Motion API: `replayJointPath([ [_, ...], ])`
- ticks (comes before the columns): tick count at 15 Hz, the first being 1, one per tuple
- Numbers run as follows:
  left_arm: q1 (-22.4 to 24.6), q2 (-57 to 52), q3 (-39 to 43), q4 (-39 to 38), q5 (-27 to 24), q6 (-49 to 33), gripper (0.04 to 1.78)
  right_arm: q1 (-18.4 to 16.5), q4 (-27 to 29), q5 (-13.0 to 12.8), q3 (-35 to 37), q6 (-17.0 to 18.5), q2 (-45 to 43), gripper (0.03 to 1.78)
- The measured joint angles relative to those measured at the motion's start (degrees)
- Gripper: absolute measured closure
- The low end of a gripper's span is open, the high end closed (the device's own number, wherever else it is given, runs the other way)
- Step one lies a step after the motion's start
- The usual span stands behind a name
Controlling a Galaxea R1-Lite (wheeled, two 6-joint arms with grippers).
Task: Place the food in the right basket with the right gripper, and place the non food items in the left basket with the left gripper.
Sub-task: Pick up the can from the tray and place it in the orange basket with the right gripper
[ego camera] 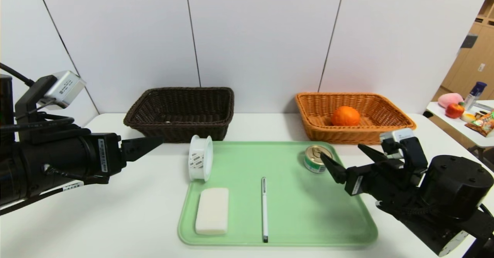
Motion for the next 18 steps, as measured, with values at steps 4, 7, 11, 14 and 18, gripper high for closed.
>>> replayJointPath([
  [4,-0.05,0.02,0.11,-0.06,-0.05,-0.02,0.07,-0.02,-0.05,7.23,0.33,0.4,-4.85,0.1],
  [7,-0.02,0.05,0.05,-0.09,-0.05,0.0,0.07,-0.72,-0.05,10.69,1.95,0.52,-6.62,0.1],
  [11,-0.02,-0.02,0.05,-0.02,-0.05,-0.05,0.07,-1.16,-0.05,10.58,4.16,0.11,-3.72,0.1],
  [14,0.0,-0.09,0.07,0.0,-0.05,0.0,0.07,-1.18,-0.02,10.53,4.02,0.02,0.37,0.1],
  [18,0.0,-0.06,0.07,0.02,-0.15,-0.05,0.07,-1.18,-0.07,10.67,2.06,0.07,4.89,0.1],
])
